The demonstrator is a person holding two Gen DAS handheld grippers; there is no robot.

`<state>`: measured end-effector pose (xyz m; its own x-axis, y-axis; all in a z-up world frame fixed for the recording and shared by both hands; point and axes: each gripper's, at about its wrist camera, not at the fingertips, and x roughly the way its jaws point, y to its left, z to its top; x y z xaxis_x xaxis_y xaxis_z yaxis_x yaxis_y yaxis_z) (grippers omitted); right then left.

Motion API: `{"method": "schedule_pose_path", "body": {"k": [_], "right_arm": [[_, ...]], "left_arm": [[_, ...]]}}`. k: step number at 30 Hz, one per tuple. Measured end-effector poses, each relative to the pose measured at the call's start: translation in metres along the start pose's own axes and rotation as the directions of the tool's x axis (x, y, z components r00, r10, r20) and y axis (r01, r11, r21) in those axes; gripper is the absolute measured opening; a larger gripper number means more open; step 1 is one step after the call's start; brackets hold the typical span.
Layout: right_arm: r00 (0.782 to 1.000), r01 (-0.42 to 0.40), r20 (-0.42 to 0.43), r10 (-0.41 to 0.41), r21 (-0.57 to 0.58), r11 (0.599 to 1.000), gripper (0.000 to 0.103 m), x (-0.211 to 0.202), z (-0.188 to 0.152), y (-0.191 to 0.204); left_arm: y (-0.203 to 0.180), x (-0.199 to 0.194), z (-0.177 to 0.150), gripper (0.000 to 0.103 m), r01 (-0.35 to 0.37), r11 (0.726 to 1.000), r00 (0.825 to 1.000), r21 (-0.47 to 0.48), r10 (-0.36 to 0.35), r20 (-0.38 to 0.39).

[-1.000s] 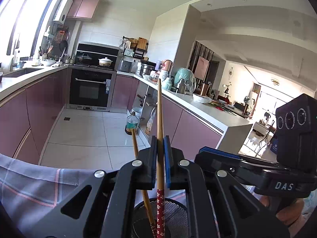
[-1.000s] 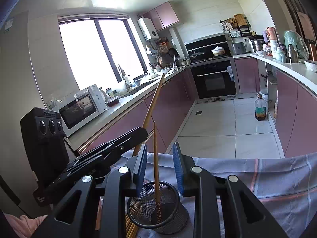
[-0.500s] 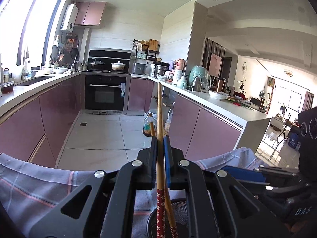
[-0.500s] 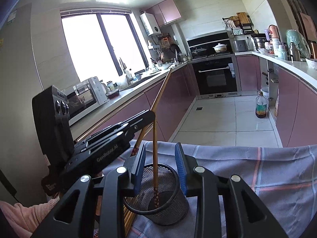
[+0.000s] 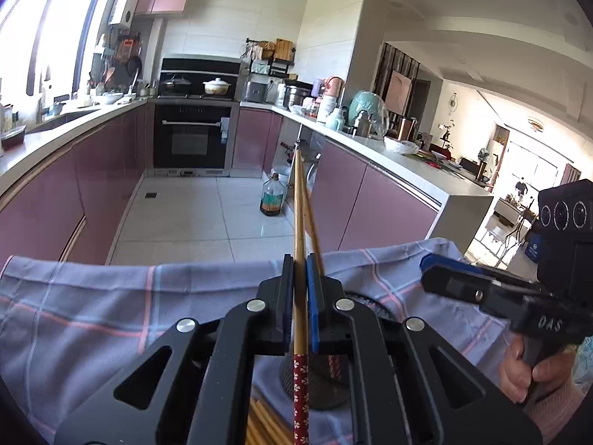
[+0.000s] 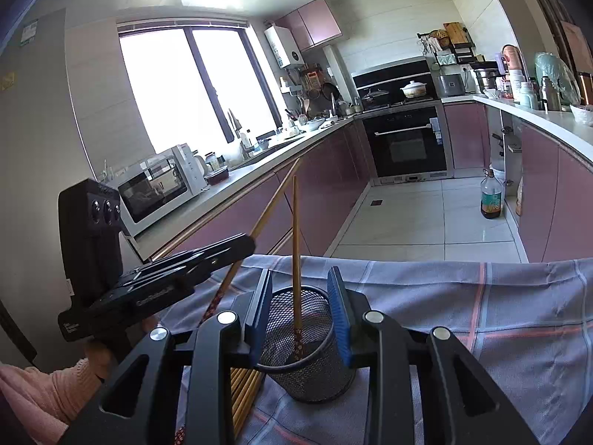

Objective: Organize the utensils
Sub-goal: 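Lower both chopsticks into the mesh cup and open the left gripper, then grasp another chopstick from the pile with the left gripper while the right holds its chopstick in the cup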

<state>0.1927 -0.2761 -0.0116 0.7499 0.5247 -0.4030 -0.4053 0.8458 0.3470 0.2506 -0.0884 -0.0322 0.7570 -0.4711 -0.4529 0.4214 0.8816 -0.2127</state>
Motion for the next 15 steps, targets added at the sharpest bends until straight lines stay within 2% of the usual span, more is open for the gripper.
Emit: {"method": "schedule_pose_path", "body": {"k": [3, 5, 7, 13, 15], "right_arm": [[1.0, -0.005, -0.009, 0.005, -0.007, 1.0, 0.029, 0.0, -0.004, 0.003], [1.0, -0.005, -0.021, 0.005, -0.009, 1.0, 0.029, 0.0, -0.008, 0.003], [1.0, -0.003, -0.031, 0.003, -0.01, 1.0, 0.029, 0.002, -0.01, 0.003], [0.999, 0.002, -0.04, -0.003, -0.007, 1.0, 0.029, 0.001, -0.013, 0.005], [0.999, 0.005, -0.044, -0.006, -0.01, 1.0, 0.033, 0.002, -0.014, 0.006]], "left_arm": [[0.037, -0.026, -0.023, 0.008, -0.049, 0.996, 0.998, -0.071, 0.047, -0.038], [0.058, -0.033, -0.04, 0.008, -0.098, 0.991, 0.992, -0.095, 0.09, -0.091], [0.073, -0.031, -0.058, 0.008, -0.117, 0.988, 0.981, -0.103, 0.099, -0.167], [0.097, -0.019, -0.087, 0.009, -0.161, 0.983, 0.954, -0.082, 0.134, -0.267], [0.1, -0.009, -0.084, 0.017, -0.207, 0.977, 0.94, -0.055, 0.184, -0.286]]}}
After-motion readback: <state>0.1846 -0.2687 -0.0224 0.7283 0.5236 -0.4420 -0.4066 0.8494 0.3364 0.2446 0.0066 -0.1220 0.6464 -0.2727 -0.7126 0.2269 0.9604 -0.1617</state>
